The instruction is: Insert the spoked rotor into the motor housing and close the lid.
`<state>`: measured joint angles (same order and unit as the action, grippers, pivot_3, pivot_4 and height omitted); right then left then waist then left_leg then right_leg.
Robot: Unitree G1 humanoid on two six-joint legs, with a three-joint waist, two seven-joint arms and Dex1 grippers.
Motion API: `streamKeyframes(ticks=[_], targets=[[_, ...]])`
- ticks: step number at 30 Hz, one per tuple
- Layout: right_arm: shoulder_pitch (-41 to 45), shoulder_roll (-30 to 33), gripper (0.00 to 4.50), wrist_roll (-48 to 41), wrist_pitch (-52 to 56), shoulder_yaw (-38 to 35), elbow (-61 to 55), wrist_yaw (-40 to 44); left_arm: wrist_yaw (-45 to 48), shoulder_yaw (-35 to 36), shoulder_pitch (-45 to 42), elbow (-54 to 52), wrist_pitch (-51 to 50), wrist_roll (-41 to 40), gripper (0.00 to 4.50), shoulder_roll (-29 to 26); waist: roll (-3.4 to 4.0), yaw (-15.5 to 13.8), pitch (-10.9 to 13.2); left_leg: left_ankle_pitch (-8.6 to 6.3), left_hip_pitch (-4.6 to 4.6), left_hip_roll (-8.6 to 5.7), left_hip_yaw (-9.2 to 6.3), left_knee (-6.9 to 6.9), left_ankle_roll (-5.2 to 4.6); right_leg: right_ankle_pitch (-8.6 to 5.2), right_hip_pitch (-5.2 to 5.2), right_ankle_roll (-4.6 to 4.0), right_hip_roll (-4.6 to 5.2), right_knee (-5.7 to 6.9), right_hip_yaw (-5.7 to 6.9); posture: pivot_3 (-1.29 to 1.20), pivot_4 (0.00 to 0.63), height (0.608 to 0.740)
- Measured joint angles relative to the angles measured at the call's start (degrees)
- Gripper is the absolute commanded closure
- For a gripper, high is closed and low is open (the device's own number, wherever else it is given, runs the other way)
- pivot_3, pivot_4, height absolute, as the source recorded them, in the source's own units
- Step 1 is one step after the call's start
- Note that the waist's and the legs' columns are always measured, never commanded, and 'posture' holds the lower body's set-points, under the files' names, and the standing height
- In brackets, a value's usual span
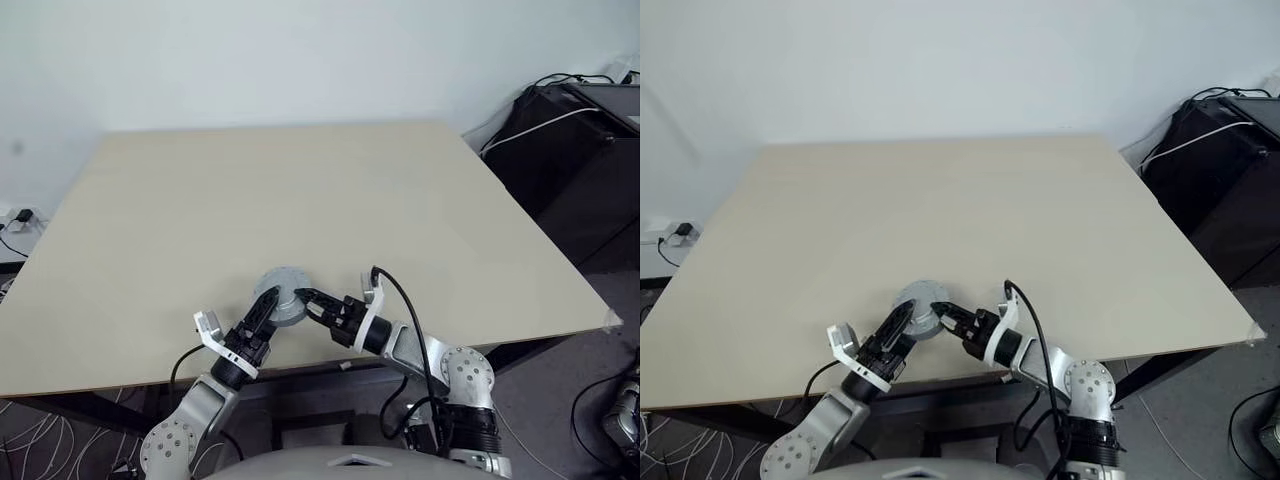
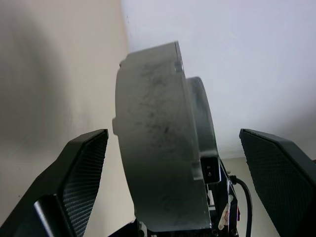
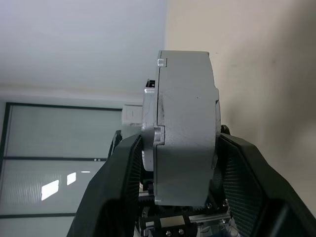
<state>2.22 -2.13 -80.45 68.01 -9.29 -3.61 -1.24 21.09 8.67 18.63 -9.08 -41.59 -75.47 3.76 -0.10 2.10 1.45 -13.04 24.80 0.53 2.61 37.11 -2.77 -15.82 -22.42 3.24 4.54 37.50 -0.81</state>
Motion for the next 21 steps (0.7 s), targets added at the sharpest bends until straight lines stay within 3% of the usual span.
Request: streamKeyframes(ticks=[7, 8, 21], targets=[[-0.11, 0.38, 2.45, -1.28, -0.19, 0.01, -0.11, -0.02, -0.20, -0.09, 0.02, 0.05, 1.07, -0.27, 2.18, 0.00, 0.00, 0.00, 0.00, 0.02, 0.00, 0.00, 0.00, 0.00, -0.04, 0.00, 0.01, 0.00, -0.11, 0.00, 0.00, 0.00, 0.000, 0.740], [-0.15, 0.44, 2.45, -1.60, -0.19, 0.00, -0.12, 0.05, -0.20, -0.12, 0.02, 0.06, 1.08, -1.09, 2.30, 0.00, -0.01, 0.00, 0.00, 0.02, 0.01, 0.00, 0.00, 0.01, -0.04, 0.00, 0.01, 0.00, -0.10, 0.00, 0.00, 0.00, 0.000, 0.740], [-0.23, 2.20, 2.45, 0.46, -3.21, 2.15, -1.83, 2.61, -0.31, -0.87, 0.02, 0.06, 2.14, -2.22, 2.31, 0.00, -0.01, -0.01, 0.00, 0.04, 0.00, -0.01, 0.01, 0.03, -0.08, 0.00, 0.02, 0.00, -0.18, 0.00, 0.00, 0.00, 0.000, 0.740]])
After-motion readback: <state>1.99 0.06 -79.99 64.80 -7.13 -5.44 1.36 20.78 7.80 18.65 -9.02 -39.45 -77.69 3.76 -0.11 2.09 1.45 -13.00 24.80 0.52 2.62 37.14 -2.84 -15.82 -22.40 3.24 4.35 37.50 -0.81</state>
